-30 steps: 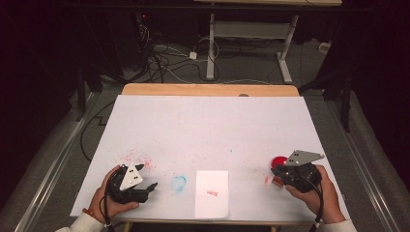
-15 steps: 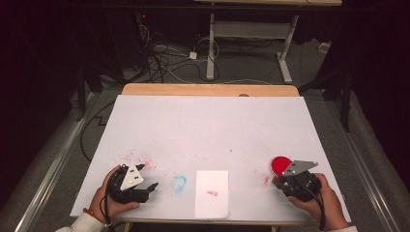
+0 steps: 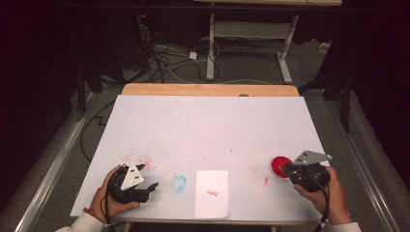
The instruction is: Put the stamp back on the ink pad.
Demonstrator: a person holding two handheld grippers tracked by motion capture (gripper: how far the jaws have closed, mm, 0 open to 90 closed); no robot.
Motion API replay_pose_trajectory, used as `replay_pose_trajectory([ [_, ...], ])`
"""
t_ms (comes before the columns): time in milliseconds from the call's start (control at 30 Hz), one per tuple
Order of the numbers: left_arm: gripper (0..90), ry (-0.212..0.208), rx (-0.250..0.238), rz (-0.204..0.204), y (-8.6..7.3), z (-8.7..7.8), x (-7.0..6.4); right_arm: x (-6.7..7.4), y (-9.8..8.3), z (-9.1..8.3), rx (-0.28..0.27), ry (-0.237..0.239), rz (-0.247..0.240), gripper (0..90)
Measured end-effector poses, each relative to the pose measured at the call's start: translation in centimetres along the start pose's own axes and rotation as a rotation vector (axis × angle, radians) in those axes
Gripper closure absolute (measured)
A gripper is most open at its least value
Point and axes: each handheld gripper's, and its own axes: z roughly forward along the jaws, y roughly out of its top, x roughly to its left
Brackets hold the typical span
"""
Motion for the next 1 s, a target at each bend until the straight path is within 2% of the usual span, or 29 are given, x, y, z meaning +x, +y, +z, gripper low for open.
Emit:
replay_pose_trajectory([
  [200, 23.0, -0.002, 0.004, 0.003, 0.0, 0.1, 0.0, -0.4, -0.1, 1.3, 0.045, 0.004, 0.004, 75.8],
  [267, 23.0, -0.001, 0.004, 0.002, 0.0, 0.0, 0.0, -0.4, -0.2, 1.6, 0.056, 0.006, 0.011, 70.0],
  [367, 23.0, 0.000, 0.002, 0.001, -0.1, 0.0, 0.0, -0.4, -0.2, 1.5, 0.053, 0.000, 0.011, 66.9],
  [467, 23.0, 0.001, -0.001, 0.000, -0.1, 0.0, 0.0, -0.4, -0.1, 0.9, 0.013, -0.005, 0.021, 61.9],
  [700, 23.0, 0.003, -0.008, -0.004, -0.1, -0.2, 0.1, 0.2, -0.7, -0.7, -0.126, -0.033, -0.033, 49.0],
  [800, 22.9, 0.001, -0.012, -0.005, -0.1, -0.2, 0.1, 0.5, -1.0, -1.2, -0.186, -0.048, -0.027, 41.2],
  [900, 22.9, 0.000, -0.017, -0.009, -0.1, -0.3, 0.2, 0.9, -1.3, -1.4, -0.221, -0.093, -0.034, 36.3],
  [1000, 22.9, -0.006, -0.019, -0.024, -0.2, -0.4, 0.2, 1.4, -1.5, -1.7, -0.264, -0.106, -0.037, 31.7],
])
